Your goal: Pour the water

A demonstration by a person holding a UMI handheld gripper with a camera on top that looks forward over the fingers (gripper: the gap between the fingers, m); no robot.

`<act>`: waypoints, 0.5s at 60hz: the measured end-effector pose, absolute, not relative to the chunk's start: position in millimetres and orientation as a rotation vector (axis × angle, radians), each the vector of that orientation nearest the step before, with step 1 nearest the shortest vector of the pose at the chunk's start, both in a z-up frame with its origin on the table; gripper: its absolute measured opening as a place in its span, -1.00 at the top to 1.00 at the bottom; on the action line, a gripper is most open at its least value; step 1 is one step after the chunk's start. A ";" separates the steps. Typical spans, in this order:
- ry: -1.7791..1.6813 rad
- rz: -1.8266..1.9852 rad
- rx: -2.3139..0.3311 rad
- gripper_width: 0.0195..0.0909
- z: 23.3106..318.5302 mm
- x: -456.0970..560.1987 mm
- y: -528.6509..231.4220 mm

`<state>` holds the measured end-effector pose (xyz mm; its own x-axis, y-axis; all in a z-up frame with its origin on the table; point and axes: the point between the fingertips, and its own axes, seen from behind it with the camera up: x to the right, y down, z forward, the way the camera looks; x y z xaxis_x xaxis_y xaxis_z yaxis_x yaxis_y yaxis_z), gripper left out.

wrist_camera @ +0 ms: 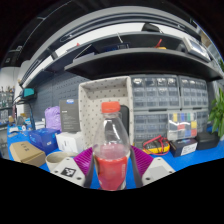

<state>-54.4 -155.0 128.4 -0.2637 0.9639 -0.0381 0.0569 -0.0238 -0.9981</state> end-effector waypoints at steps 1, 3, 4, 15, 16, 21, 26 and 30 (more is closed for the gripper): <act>-1.437 1.408 -1.146 -0.42 126.5 -53.1 -155.2; -1.449 1.413 -1.174 -0.68 121.7 -50.0 -155.3; -1.455 1.414 -1.186 -0.81 119.5 -48.2 -155.1; -1.468 1.410 -1.233 -0.83 106.4 -10.6 -140.0; -1.467 1.406 -1.234 -0.83 105.2 -6.6 -137.2; -1.459 1.365 -1.247 -0.84 100.7 12.2 -116.5; -1.433 1.311 -1.259 -0.84 102.2 27.3 -90.7; -1.412 1.256 -1.271 -0.84 106.7 36.3 -68.3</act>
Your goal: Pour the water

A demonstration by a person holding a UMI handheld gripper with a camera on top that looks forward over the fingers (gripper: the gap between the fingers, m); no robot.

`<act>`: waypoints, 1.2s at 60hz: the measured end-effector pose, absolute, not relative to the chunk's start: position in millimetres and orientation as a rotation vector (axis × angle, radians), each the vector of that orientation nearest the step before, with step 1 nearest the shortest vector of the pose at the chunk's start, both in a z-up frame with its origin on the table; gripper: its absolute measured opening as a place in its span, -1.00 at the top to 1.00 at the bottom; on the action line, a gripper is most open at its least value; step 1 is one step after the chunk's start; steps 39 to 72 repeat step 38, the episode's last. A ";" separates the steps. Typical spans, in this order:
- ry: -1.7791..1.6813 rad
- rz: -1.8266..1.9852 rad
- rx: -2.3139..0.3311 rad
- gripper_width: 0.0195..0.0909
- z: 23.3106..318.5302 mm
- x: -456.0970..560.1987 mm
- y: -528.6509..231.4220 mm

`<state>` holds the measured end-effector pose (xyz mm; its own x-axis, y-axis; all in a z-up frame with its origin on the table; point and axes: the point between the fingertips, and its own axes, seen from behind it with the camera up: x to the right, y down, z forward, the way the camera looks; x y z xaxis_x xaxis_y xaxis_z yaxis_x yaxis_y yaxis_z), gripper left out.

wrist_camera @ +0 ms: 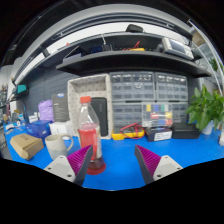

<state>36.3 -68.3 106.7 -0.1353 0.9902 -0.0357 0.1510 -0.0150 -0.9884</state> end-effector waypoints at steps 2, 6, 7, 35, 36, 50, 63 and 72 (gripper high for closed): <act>-1.404 1.223 -1.275 -0.85 109.0 40.3 -56.8; -1.383 1.165 -1.278 -0.84 114.8 48.8 -34.6; -1.375 1.156 -1.279 -0.85 117.4 50.5 -29.3; -1.245 1.128 -1.305 -0.85 165.6 96.4 32.0; -1.243 1.131 -1.306 -0.85 166.1 98.7 32.6; -1.234 1.137 -1.309 -0.85 167.0 99.0 32.5; -1.234 1.137 -1.309 -0.85 167.0 99.0 32.5; -1.234 1.137 -1.309 -0.85 167.0 99.0 32.5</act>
